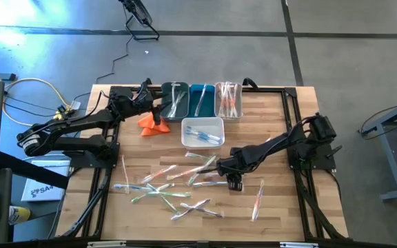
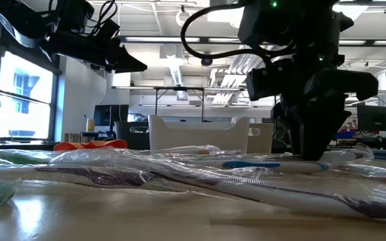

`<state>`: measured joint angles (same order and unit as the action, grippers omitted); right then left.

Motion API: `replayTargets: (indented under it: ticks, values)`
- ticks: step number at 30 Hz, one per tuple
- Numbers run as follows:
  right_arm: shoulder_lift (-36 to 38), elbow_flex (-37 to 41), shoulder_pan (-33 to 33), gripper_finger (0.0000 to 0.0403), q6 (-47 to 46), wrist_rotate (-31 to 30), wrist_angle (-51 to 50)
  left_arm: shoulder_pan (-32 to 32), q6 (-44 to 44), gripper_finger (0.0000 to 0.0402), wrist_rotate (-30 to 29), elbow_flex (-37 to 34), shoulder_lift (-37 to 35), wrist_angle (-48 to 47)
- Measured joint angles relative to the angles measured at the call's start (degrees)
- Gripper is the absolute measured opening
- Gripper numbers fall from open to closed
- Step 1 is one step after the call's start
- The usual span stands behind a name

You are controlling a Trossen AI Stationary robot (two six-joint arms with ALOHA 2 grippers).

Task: Pick & Place Toothbrushes
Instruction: Put the purple toothbrush into the blue bin

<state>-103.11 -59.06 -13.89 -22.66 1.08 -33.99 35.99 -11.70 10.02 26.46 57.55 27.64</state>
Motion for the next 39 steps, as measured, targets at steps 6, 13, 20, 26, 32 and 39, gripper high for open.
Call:
replayTargets:
  ticks: [6, 13, 20, 26, 32, 39]
  values:
    - [-1.06, -0.18, 0.00, 0.0126, 0.23, 0.22, 0.28, 0.02, 0.00, 0.0167, 0.00, 0.00, -0.02, -0.29]
    - [-0.75, -0.03, 0.00, 0.0121, 0.41, -0.05, 0.50, 0.02, 0.00, 0.0167, 0.00, 0.00, -0.01, -0.38]
    - [-0.75, 0.03, 0.02, 0.0076, 0.29, -0.48, 0.48, 0.02, 0.00, 0.0167, 0.00, 0.00, -0.02, -0.38]
    - [-0.75, 0.06, 0.07, 0.0034, 0.27, -0.32, 0.45, 0.02, 0.00, 0.0167, -0.01, 0.00, -0.02, -0.38]
    - [-0.75, 0.06, 0.07, 0.0028, 0.25, -0.07, 0.50, 0.00, 0.00, 0.0167, 0.00, 0.00, -0.02, -0.38]
    - [0.59, 0.16, 0.00, 0.0025, 0.40, 1.91, 0.48, 0.00, 0.00, 0.0167, -0.02, 0.00, -0.02, -0.38]
